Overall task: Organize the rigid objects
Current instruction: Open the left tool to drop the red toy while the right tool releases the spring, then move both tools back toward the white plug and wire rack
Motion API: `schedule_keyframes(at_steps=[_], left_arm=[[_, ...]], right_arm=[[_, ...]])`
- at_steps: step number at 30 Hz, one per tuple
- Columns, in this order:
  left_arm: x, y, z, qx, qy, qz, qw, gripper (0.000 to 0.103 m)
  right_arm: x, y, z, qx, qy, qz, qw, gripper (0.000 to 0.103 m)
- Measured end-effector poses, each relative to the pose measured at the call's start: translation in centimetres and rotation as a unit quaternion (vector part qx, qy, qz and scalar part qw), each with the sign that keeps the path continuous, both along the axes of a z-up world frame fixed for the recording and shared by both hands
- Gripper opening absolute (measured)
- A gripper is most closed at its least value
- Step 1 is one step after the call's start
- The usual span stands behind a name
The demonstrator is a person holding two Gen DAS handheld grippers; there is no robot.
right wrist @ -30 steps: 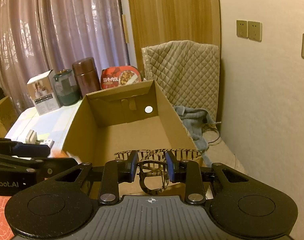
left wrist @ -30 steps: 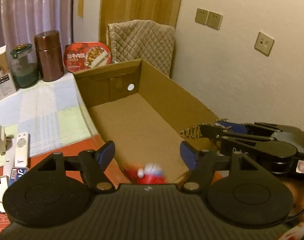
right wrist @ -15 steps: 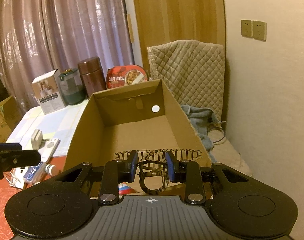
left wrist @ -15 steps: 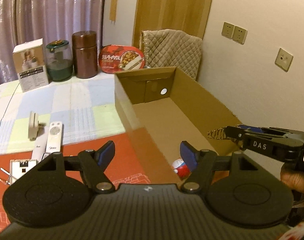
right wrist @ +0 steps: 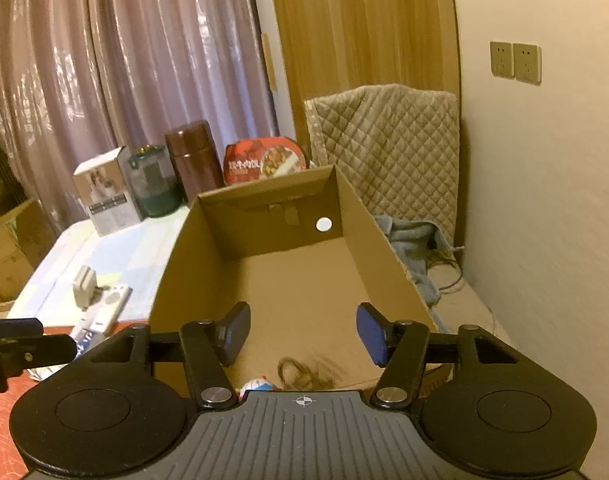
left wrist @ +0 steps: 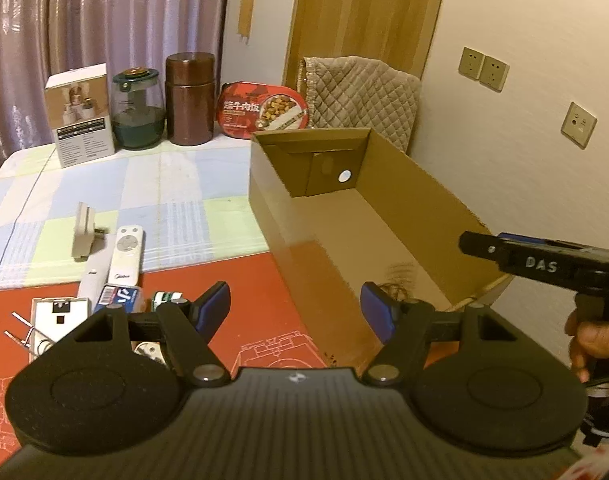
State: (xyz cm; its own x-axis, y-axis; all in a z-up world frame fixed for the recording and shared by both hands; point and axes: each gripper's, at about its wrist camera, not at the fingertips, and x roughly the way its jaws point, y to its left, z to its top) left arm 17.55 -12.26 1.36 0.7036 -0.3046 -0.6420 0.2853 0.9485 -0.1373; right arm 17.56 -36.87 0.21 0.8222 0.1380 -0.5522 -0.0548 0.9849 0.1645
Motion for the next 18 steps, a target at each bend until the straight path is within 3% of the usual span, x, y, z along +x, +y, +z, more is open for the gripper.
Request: schedule_keyframes(at_steps=[18], left_arm=[[-3.4,5.3,1.3,0.037,0.003,0.059,0.9976,0.068]], right_arm=[[-4.1,5.8,3.4,0.004,-0.011,0.040,0.999,0.057]])
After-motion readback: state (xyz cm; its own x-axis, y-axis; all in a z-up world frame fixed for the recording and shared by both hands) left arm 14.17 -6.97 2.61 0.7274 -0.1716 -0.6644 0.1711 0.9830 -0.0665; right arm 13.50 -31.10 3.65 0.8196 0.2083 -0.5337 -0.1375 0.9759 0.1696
